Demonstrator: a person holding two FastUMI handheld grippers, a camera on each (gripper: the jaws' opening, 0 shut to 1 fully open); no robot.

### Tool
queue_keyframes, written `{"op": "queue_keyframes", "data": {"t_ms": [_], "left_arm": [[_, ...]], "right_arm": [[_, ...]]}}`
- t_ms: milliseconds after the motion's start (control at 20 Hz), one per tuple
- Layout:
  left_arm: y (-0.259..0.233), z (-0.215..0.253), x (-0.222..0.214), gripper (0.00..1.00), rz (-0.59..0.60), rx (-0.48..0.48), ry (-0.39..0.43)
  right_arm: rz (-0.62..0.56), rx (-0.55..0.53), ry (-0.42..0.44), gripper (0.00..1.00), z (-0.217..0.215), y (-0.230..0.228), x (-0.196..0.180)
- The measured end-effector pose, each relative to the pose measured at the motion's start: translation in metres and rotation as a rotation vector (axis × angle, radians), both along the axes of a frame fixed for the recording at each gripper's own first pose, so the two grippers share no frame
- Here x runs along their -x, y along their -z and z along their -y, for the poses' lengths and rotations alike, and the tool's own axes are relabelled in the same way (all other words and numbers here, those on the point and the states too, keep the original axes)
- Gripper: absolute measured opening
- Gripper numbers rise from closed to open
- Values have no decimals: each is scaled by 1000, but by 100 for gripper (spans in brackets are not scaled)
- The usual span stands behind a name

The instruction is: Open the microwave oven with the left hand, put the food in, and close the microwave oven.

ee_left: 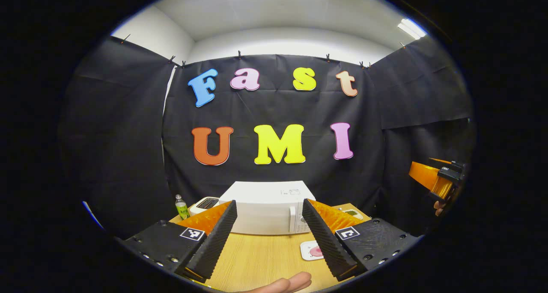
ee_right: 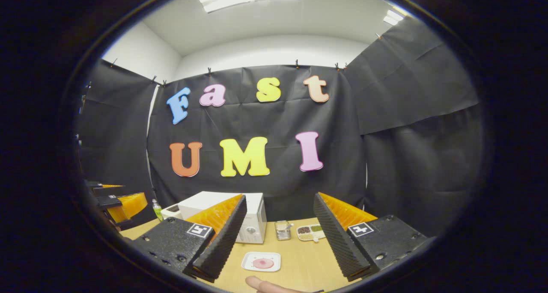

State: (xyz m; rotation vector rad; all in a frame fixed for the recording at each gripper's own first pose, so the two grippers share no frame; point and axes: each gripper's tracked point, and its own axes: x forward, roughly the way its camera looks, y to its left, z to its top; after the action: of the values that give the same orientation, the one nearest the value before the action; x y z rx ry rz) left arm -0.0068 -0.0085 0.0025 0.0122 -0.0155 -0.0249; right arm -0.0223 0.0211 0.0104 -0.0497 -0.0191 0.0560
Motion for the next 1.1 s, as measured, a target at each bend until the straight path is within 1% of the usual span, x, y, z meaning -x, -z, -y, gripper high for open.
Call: {"op": "queue_keyframes", "data": {"t_ms": [50,100,300,450,500,550,650,750,900,1100], "left_arm": [[1,0,-1,95,-2,5,2],[1,-2,-1,95,1,8,1],[-6,-5,-10,95,36,23,-4],[-12,-2,-21,94,75,46,9],[-12,-2,-27,94,84,44,4],[-10,-1,-34,94,87,39,0],[-2,6,-51,94,76,37,4],[9,14,-74,94,64,45,9],[34,29,-115,94,43,46,24],[83,46,-177,94,-19,75,38]], "right_arm": [[0,1,1,100,0,1,1],[0,2,2,91,1,1,2],[22,2,16,91,9,-3,1],[47,6,29,91,17,-5,0],[69,19,43,91,23,-9,-2],[94,36,51,100,26,-14,-2],[149,54,57,100,32,-25,-2],[167,51,62,100,40,-28,-5],[150,50,69,100,49,-26,-13],[112,58,78,100,61,-16,-24]]}}
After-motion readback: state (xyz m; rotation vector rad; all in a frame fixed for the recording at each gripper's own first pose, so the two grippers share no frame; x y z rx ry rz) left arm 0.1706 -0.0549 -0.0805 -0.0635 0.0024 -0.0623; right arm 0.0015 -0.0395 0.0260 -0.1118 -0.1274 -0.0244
